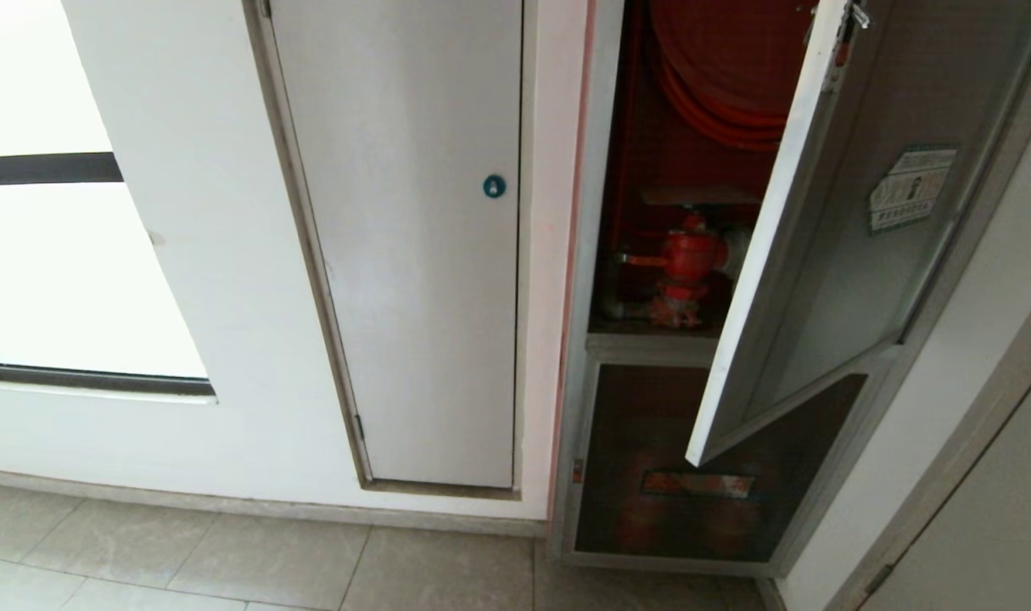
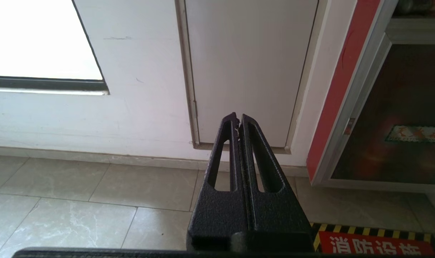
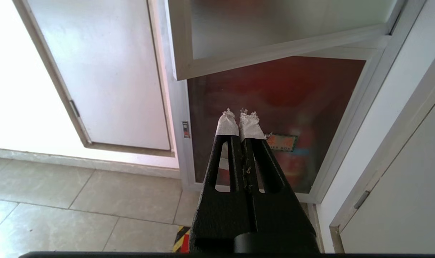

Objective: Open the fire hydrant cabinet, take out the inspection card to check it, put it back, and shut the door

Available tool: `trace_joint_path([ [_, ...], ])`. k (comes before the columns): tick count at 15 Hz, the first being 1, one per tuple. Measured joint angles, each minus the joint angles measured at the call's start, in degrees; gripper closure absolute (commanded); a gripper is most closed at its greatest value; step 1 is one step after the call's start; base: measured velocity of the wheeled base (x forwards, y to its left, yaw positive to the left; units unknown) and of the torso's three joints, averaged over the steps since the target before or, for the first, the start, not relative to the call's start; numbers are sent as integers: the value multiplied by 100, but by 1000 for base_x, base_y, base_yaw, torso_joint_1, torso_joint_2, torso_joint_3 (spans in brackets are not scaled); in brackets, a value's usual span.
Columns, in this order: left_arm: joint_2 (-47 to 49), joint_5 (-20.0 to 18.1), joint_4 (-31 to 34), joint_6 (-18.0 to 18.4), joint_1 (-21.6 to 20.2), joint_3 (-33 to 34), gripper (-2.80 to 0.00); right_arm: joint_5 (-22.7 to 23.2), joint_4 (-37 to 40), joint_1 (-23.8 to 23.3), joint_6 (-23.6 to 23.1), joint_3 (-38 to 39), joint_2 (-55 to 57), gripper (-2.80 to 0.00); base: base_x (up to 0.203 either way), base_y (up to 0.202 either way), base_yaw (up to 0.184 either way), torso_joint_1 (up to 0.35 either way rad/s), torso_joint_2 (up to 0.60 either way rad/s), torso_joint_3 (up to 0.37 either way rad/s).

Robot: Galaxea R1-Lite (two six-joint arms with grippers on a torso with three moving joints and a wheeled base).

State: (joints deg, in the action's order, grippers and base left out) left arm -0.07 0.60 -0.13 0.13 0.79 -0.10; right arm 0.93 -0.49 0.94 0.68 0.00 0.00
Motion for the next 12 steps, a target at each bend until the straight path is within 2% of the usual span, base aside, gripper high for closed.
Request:
trace_joint_path([
  [9,0,0,3,-4,0,0,0,-7,25,0,49,0,0,0,0,0,0,0,0,0],
  [12,0,-2,2,-2,0,0,0,48,113,0,-218,-45,23,0,0,0,0,0,0,0],
])
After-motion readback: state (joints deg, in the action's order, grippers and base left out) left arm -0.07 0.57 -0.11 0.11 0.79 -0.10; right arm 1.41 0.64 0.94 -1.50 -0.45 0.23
